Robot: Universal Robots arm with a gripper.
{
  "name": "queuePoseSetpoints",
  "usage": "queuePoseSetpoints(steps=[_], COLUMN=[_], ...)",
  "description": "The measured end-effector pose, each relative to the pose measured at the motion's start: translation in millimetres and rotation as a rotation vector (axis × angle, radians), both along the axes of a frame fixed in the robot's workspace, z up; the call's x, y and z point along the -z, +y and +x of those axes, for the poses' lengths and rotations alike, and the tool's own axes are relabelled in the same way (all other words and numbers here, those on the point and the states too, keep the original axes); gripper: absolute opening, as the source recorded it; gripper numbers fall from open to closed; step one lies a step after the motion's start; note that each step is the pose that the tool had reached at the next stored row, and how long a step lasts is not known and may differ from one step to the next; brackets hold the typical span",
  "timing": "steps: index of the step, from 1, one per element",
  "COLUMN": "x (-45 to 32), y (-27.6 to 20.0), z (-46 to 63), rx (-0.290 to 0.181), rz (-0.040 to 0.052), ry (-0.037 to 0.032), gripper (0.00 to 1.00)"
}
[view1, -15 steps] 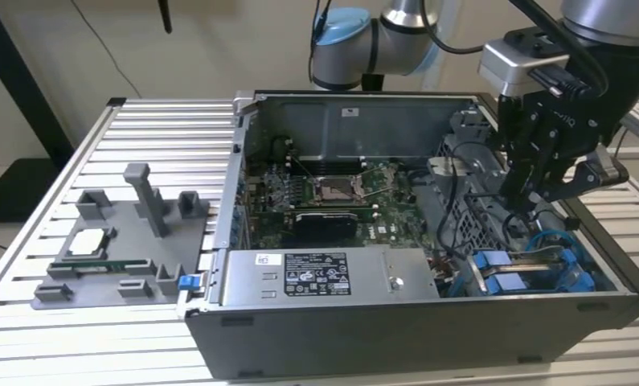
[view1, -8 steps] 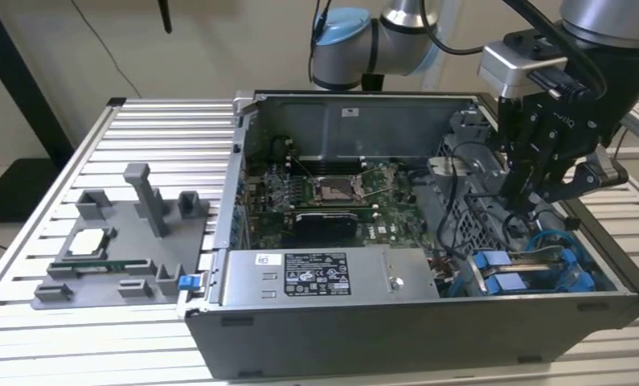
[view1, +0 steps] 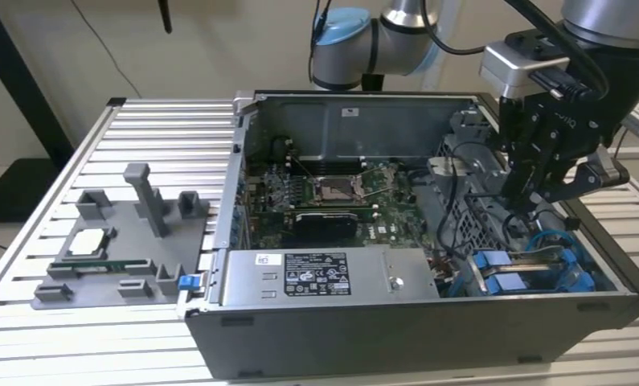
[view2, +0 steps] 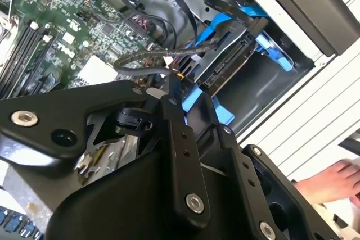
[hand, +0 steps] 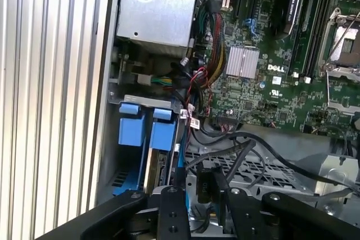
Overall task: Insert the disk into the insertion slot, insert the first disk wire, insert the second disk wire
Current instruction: 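Insert the first disk wire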
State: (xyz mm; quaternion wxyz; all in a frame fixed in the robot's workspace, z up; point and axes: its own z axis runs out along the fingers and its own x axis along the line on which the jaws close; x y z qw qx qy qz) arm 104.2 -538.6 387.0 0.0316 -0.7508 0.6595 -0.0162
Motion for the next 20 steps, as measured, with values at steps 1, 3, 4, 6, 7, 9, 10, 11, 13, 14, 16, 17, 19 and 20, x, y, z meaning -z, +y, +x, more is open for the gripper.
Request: queuePoseSetpoints(steps=[1, 3, 4, 6, 7, 9, 10, 11, 13, 14, 16, 17, 19, 20], x=[0.1, -0.1, -0.2, -0.4, -0.4, -0.3, -0.3, -0.4, -1.0, -0.9, -1.0, -0.9, -0.3, 0.2], y=[0.0, -0.1, -0.2, -0.2, -0.2, -0.2, -0.2, -0.2, -0.1, -0.1, -0.1, -0.1, 0.0, 0.0], z=[0.1, 0.1, 0.1, 0.1, 0.1, 0.1, 0.1, 0.1, 0.1, 0.1, 0.1, 0.1, 0.1, 0.2], rx=[0.0, 0.0, 0.0, 0.0, 0.0, 0.0, 0.0, 0.0, 0.0, 0.0, 0.0, 0.0, 0.0, 0.0], rz=[0.0004, 0.0012, 0.0021, 0.0039, 0.0055, 0.0083, 0.0093, 0.0106, 0.013, 0.0139, 0.0148, 0.0147, 0.0148, 0.0149], ry=[0.0, 0.0, 0.0, 0.0, 0.0, 0.0001, 0.0, 0.0, 0.0, 0.0, 0.0, 0.0, -0.0002, -0.0008], gripper=[1.0, 1.0, 1.0, 1.0, 1.0, 1.0, 1.0, 1.0, 1.0, 1.0, 1.0, 1.0, 1.0, 1.0])
